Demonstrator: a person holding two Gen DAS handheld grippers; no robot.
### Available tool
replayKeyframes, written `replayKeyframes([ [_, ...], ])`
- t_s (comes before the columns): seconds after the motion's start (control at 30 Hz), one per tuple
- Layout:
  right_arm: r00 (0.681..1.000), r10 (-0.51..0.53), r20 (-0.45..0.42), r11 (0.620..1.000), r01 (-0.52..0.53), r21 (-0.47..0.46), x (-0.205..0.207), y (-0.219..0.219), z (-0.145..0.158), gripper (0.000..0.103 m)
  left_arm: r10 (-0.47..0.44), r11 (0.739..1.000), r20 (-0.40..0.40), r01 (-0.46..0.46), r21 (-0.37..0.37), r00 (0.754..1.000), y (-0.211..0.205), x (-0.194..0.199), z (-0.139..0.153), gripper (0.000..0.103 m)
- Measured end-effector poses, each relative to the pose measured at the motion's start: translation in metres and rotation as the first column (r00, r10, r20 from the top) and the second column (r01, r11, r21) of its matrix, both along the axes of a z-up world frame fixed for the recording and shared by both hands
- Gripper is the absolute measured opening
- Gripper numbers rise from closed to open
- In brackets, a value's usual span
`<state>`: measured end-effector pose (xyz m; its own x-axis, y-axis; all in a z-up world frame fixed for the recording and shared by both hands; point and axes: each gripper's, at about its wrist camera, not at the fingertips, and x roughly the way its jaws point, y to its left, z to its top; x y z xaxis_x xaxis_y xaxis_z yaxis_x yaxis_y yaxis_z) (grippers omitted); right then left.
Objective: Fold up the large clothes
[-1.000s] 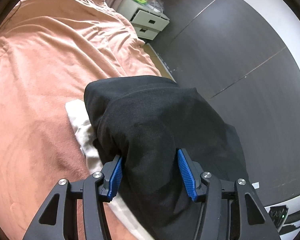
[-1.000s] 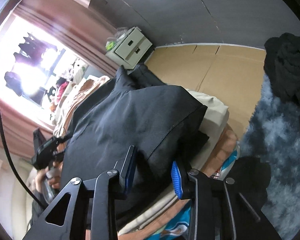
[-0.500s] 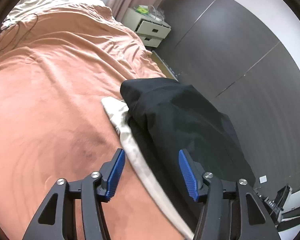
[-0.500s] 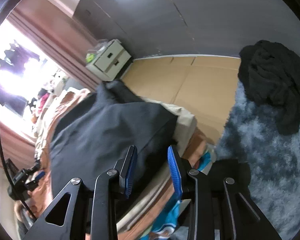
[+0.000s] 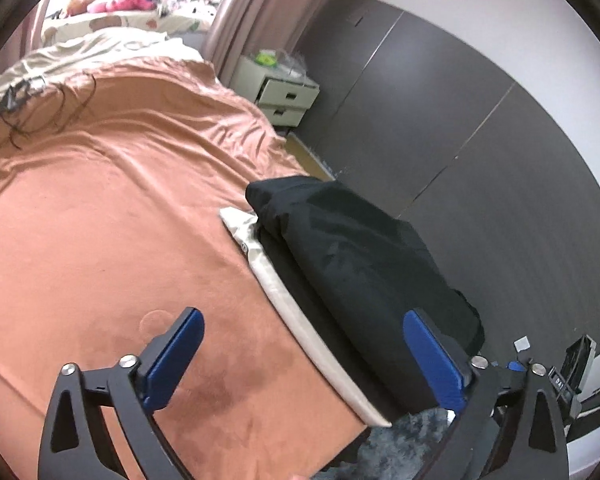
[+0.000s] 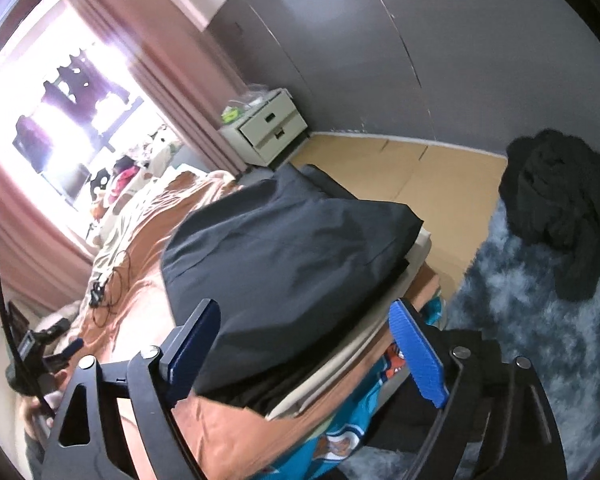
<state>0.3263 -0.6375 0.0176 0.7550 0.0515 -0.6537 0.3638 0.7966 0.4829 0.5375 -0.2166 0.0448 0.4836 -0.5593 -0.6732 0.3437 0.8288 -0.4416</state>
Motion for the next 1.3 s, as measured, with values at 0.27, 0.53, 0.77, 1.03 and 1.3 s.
replayKeyframes([
  [0.27,0.997,0.040,0.063,0.997,-0.035,-0.071,-0.048,0.048,0.043,0.102,0.000,1.000,0.103,0.000,-0.001,0.995,0.037,-0.074,0.039,0.102],
  [0.53,0.989,0.117,0.091,0.986,-0.105,-0.130,-0.092,0.093,0.075,0.103,0.033,0.999,0.205,-0.039,0.022,0.978,0.075,-0.154,0.064,0.102],
  [0.77,0.977,0.167,0.130,0.974,-0.144,-0.173,-0.139,0.121,0.094,0.103,0.091,0.995,0.289,-0.102,0.023,0.953,0.107,-0.228,0.077,0.102],
  [1.03,0.965,0.214,0.151,0.960,-0.179,-0.213,-0.184,0.140,0.099,0.103,0.162,0.985,0.349,-0.174,0.001,0.923,0.141,-0.300,0.074,0.102],
  [1.3,0.949,0.266,0.170,0.942,-0.218,-0.254,-0.214,0.161,0.098,0.103,0.260,0.958,0.405,-0.287,0.006,0.876,0.176,-0.365,0.071,0.102],
])
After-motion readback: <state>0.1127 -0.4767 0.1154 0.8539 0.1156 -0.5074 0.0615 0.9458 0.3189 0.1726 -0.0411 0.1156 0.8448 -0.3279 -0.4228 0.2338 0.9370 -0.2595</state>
